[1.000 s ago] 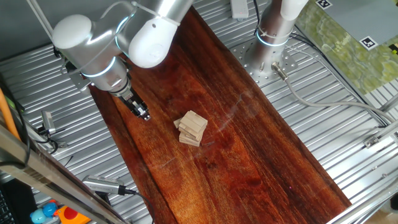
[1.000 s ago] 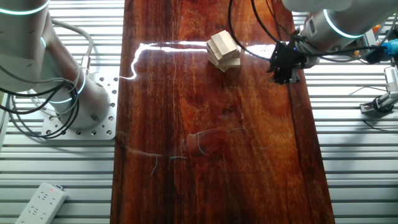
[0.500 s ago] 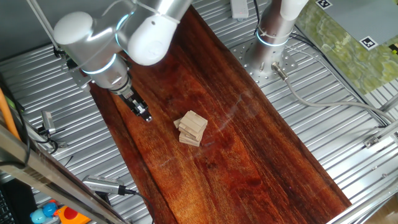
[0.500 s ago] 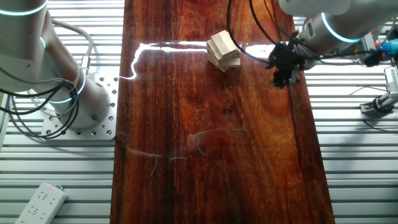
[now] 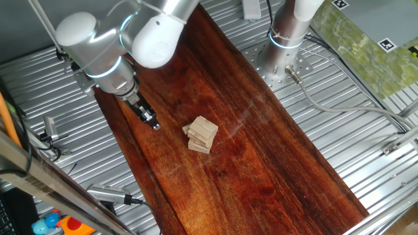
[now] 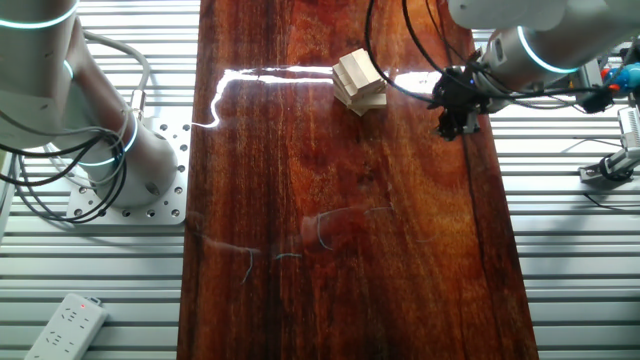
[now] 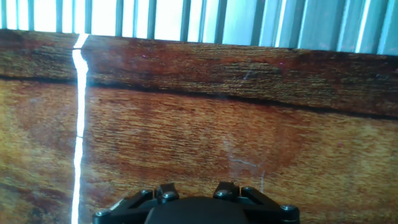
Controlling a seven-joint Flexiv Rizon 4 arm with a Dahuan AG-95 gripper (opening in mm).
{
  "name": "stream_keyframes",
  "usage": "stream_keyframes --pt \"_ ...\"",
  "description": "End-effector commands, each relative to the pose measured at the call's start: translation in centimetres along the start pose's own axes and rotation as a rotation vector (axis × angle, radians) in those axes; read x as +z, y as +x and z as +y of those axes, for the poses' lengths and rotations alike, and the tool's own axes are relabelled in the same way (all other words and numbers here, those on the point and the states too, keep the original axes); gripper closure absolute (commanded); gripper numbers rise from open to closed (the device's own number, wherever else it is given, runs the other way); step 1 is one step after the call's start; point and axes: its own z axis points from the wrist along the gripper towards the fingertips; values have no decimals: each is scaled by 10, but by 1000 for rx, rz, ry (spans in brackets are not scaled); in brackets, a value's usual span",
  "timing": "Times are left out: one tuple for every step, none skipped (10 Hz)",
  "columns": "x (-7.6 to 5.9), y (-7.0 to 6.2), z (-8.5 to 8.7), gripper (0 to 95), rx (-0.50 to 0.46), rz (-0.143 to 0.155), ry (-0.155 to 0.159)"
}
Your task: Play Jenga
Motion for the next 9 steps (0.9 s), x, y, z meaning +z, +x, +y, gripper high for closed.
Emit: stream_keyframes --pt "2 0 4 570 12 -1 6" --pt "3 0 5 570 16 -1 6" --pt "4 1 6 570 18 -1 6" --pt "5 2 7 570 22 -2 5" --pt "8 4 9 570 28 -5 4" --pt "11 6 10 570 32 -8 3" --pt "12 8 11 570 40 -8 2" --pt "13 9 11 570 43 -8 2" --pt "13 9 11 570 45 -8 1"
